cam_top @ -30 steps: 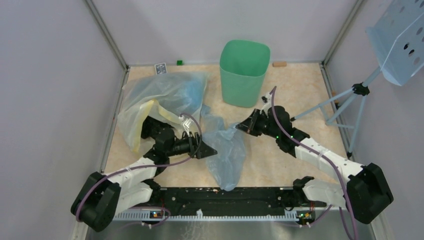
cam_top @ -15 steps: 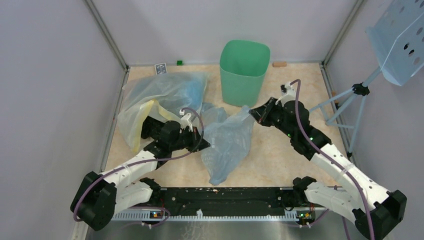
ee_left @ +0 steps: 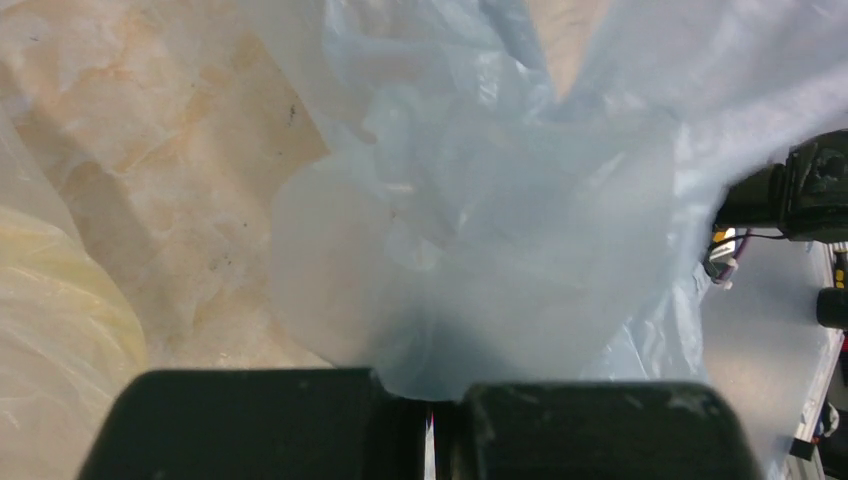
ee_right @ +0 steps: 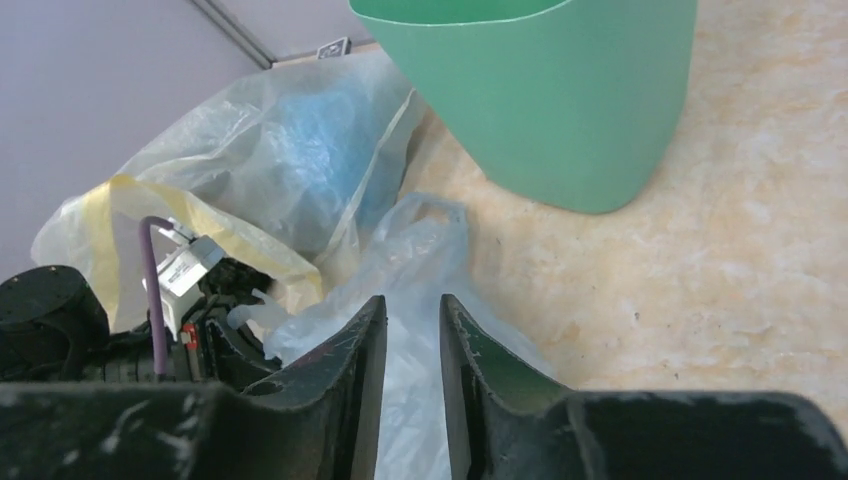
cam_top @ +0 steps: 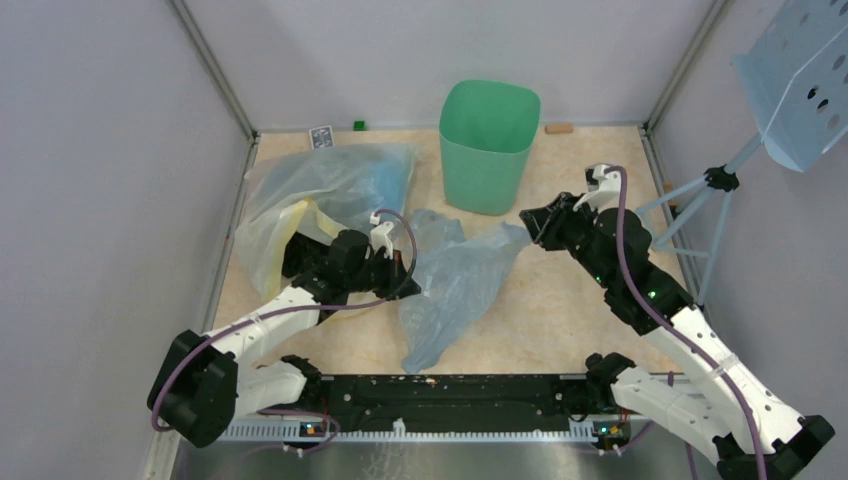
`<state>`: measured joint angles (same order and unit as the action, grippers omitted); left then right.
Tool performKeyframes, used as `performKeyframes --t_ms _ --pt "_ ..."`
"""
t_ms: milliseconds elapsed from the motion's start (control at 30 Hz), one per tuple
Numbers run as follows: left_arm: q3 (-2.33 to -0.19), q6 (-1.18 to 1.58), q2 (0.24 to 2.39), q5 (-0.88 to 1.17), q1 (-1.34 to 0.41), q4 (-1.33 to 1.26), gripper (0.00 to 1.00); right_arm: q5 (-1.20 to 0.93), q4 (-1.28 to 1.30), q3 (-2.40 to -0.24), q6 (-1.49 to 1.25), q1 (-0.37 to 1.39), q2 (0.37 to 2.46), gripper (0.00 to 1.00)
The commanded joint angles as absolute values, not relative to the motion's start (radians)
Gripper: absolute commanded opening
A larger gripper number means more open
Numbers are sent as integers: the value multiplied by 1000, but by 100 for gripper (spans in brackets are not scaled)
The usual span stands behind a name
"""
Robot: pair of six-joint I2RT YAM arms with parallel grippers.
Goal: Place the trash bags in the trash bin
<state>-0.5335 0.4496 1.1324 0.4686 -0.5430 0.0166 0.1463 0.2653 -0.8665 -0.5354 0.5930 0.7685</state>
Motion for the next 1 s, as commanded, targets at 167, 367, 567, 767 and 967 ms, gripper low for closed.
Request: performKeyframes --t_ms 167,367,567,767,967 --pt "-592 523 1094 508 -535 -33 0 -7 406 -814 -467 597 748 48" --pt "-597 522 1111 509 -531 -39 0 -74 387 -602 -523 597 596 69" --pt "-596 563 1116 542 -531 -58 0 -308 230 -492 -585 597 626 72" --pt "-553 690 1088 548 -529 -171 0 -420 53 -407 -684 624 724 77" --pt "-503 842 1042 498 -524 -281 0 -422 -136 -359 -807 702 811 77"
